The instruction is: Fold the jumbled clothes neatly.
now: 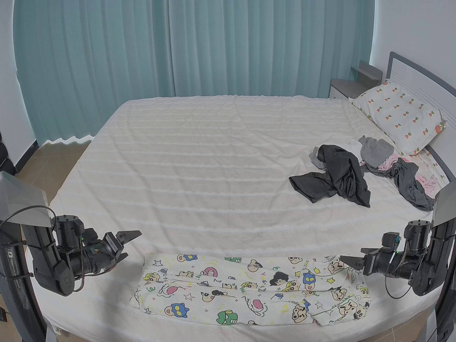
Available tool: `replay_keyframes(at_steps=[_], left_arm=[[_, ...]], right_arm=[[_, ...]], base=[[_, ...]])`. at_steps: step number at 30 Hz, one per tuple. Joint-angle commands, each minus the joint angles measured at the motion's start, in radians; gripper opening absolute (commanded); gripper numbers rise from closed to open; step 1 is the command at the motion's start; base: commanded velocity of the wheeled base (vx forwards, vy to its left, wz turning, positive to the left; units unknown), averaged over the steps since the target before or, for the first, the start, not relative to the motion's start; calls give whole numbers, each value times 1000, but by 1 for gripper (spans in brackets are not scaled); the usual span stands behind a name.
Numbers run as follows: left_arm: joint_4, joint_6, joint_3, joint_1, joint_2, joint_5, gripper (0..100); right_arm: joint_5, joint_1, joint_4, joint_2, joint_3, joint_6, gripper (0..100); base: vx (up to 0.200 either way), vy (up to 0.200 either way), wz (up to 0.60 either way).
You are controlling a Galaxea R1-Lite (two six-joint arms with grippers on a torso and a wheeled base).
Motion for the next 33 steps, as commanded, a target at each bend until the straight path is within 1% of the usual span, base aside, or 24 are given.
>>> replay_keyframes(at_steps=[1,2,4,7,10,13,18,23,24,33], left_arm=[[-2,-286,-137,-98,-36,-27,100],[-2,-286,-137,-98,-36,-27,100],[-25,-252,-120,-65,-22,-75,100],[-53,-228,-83,-62,-19,-110,100],[-101,-192,-52,-62,-5,-114,100],[-134,-189,-44,-67,12,-113,100],[-147,-189,-44,-69,18,-113,100],[-147,-188,-44,-70,18,-113,100],[-147,-188,-44,-70,18,-113,100],[-147,-186,-41,-70,18,-113,100]], right_arm=[[7,-9,-11,93,-69,139,100],[7,-9,-11,93,-69,139,100],[18,-23,-11,142,-64,116,100],[19,-23,-12,173,-61,76,100],[24,-25,-11,180,-58,53,100],[22,-15,-12,182,-60,51,100],[24,-15,-12,182,-72,51,100],[67,-17,-11,191,-114,53,100],[70,-17,-11,191,-114,53,0],[73,-17,-12,165,-91,48,0]], base=[[0,0,0],[0,0,0],[0,0,0],[0,0,0],[0,0,0],[0,0,0],[0,0,0],[0,0,0],[0,0,0],[0,0,0]])
